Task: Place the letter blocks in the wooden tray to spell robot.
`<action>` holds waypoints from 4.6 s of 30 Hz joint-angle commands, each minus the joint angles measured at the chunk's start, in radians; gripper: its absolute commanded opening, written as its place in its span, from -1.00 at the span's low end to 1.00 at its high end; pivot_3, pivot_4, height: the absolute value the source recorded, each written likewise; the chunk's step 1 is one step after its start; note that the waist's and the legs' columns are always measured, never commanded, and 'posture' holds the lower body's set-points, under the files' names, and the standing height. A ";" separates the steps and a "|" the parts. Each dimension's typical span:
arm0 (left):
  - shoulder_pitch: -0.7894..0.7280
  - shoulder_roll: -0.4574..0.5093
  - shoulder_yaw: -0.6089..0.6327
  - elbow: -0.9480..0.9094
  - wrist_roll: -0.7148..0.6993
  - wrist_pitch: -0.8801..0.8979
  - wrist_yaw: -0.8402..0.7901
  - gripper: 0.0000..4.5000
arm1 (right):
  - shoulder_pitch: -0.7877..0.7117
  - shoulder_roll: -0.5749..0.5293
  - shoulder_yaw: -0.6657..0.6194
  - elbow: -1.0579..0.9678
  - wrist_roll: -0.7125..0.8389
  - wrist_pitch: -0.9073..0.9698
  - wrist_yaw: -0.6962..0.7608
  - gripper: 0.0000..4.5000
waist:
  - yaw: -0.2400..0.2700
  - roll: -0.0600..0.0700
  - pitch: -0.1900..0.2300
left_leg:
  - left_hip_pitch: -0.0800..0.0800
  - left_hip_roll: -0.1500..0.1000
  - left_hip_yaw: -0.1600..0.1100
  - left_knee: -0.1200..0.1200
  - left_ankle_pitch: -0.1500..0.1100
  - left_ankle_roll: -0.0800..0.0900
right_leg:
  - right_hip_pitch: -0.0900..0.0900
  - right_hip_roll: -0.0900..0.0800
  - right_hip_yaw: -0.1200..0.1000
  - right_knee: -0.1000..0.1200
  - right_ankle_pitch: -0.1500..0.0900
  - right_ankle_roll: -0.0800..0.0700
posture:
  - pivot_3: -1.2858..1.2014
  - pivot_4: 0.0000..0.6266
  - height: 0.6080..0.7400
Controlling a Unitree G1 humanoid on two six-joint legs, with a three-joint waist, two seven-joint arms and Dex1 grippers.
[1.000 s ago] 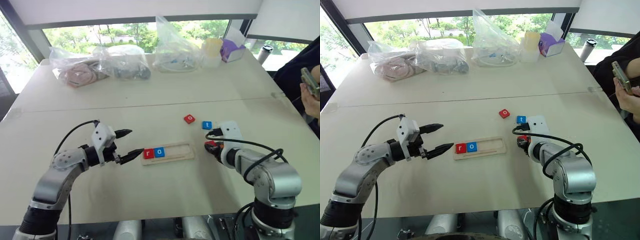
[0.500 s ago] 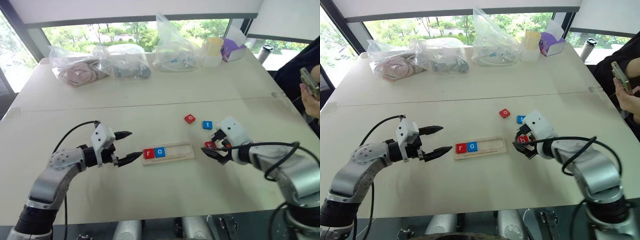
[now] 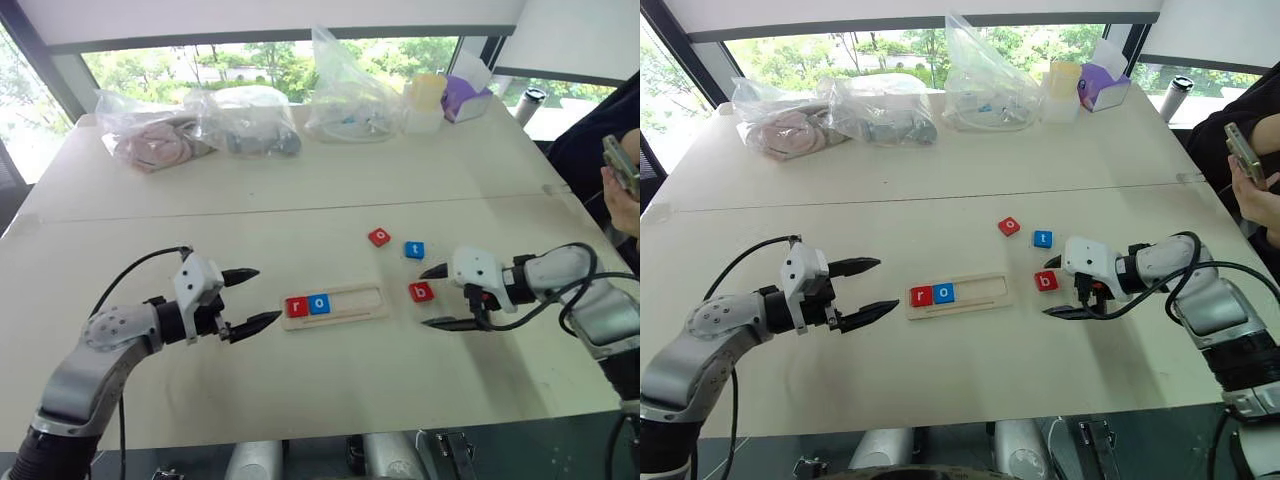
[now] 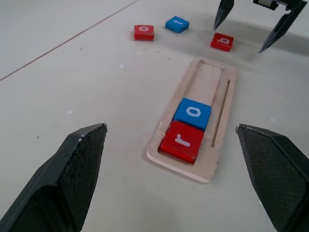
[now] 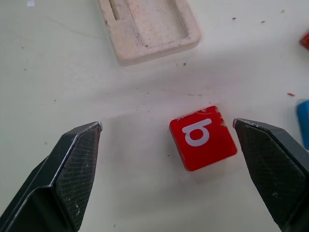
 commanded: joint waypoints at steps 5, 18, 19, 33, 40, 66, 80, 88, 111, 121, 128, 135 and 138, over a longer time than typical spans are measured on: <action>0.014 0.007 0.027 -0.050 -0.013 -0.002 0.013 1.00 | -0.068 0.048 0.002 0.140 -0.046 -0.094 0.024 0.99 | 0.001 0.000 0.000 | 0.000 0.000 0.000 0.001 0.000 0.000 | 0.001 0.000 0.001 0.000 0.000 0.000 | 0.03 -0.52 1.00; 0.005 -0.014 0.002 -0.043 0.004 -0.019 0.031 1.00 | -0.114 0.061 -0.006 0.202 -0.081 -0.125 0.022 -0.39 | 0.001 0.000 0.000 | 0.002 0.000 0.000 0.001 0.000 0.000 | 0.002 0.000 0.001 0.001 0.000 -0.001 | 0.03 -0.52 1.00; 0.007 -0.015 0.002 -0.046 0.003 -0.019 0.032 1.00 | -0.119 0.067 -0.010 0.182 -0.076 -0.116 0.015 -0.39 | 0.001 0.000 0.000 | 0.001 0.000 0.000 0.001 0.000 0.000 | 0.002 0.000 0.001 0.001 0.000 0.000 | 0.03 -0.52 1.00; 0.035 0.008 0.016 -0.079 -0.007 -0.012 0.006 1.00 | -0.165 0.195 0.087 -0.214 -0.003 0.176 0.007 -0.39 | 0.003 0.000 0.000 | 0.001 0.000 0.000 0.001 0.000 -0.001 | 0.002 -0.001 0.001 0.001 0.001 0.001 | 0.03 -0.52 1.00; 0.041 0.007 0.013 -0.089 -0.006 -0.012 0.016 1.00 | -0.196 0.276 0.139 -0.183 -0.049 0.178 -0.052 -0.39 | 0.001 0.000 0.000 | 0.001 0.000 0.000 0.001 0.000 -0.001 | 0.002 -0.001 0.001 0.001 0.001 0.001 | 0.03 -0.52 1.00; 0.048 0.000 0.000 -0.107 0.003 -0.013 0.050 1.00 | -0.206 0.333 0.199 -0.094 -0.128 0.117 -0.058 -0.39 | 0.001 0.000 0.000 | 0.002 0.000 0.000 0.001 0.000 -0.001 | 0.002 0.000 0.001 0.001 0.002 0.002 | 0.03 -0.52 1.00; 0.044 -0.003 -0.004 -0.105 0.006 -0.014 0.054 1.00 | -0.209 0.343 0.205 -0.092 -0.135 0.113 -0.056 -0.39 | 0.001 0.000 0.000 | 0.002 0.000 0.000 0.001 0.000 -0.001 | 0.002 0.000 0.001 0.001 0.002 0.002 | 0.03 -0.52 1.00; 0.043 -0.006 -0.007 -0.104 0.007 -0.015 0.059 1.00 | -0.217 0.356 0.204 -0.079 -0.145 0.103 -0.056 -0.01 | 0.001 0.000 0.000 | 0.002 0.000 0.000 0.001 0.000 -0.001 | 0.002 0.000 0.001 0.001 0.002 0.002 | 0.03 -0.52 1.00; 0.031 -0.023 -0.027 -0.097 0.017 -0.021 0.069 1.00 | -0.357 0.473 -0.002 0.104 -0.222 0.311 -0.502 0.97 | 0.003 0.000 0.000 | 0.002 0.000 0.000 0.001 0.002 -0.003 | 0.001 0.000 0.001 0.003 0.003 0.001 | 0.03 -0.52 1.00; 0.019 -0.029 -0.038 -0.085 0.030 -0.028 0.059 1.00 | -0.301 0.535 -0.062 0.054 -0.223 0.548 -0.708 0.97 | 0.000 -0.001 -0.001 | 0.001 0.000 0.000 0.000 0.002 -0.003 | 0.001 -0.001 0.001 0.002 0.003 0.001 | 0.03 -0.52 1.00; -0.003 -0.030 -0.048 -0.062 0.041 -0.039 0.052 1.00 | -0.272 0.540 -0.069 0.051 -0.196 0.641 -0.722 0.97 | -0.001 -0.001 -0.001 | 0.002 0.000 0.000 0.000 0.002 -0.003 | 0.001 0.000 0.001 0.003 0.003 0.002 | 0.03 -0.52 1.00; -0.013 -0.035 -0.052 -0.053 0.049 -0.043 0.053 1.00 | -0.295 0.570 -0.099 0.074 -0.149 0.689 -0.737 0.58 | -0.003 -0.001 -0.001 | 0.002 0.000 0.000 0.000 0.002 -0.003 | 0.001 0.000 0.001 0.003 0.003 0.002 | 0.03 -0.52 1.00; -0.012 -0.043 -0.058 -0.053 0.055 -0.045 0.060 1.00 | -0.316 0.595 -0.121 0.052 -0.115 0.737 -0.749 -0.13 | -0.003 -0.001 -0.001 | 0.002 0.000 0.000 0.000 0.002 -0.003 | 0.001 0.001 0.001 0.003 0.003 0.002 | 0.03 -0.52 1.00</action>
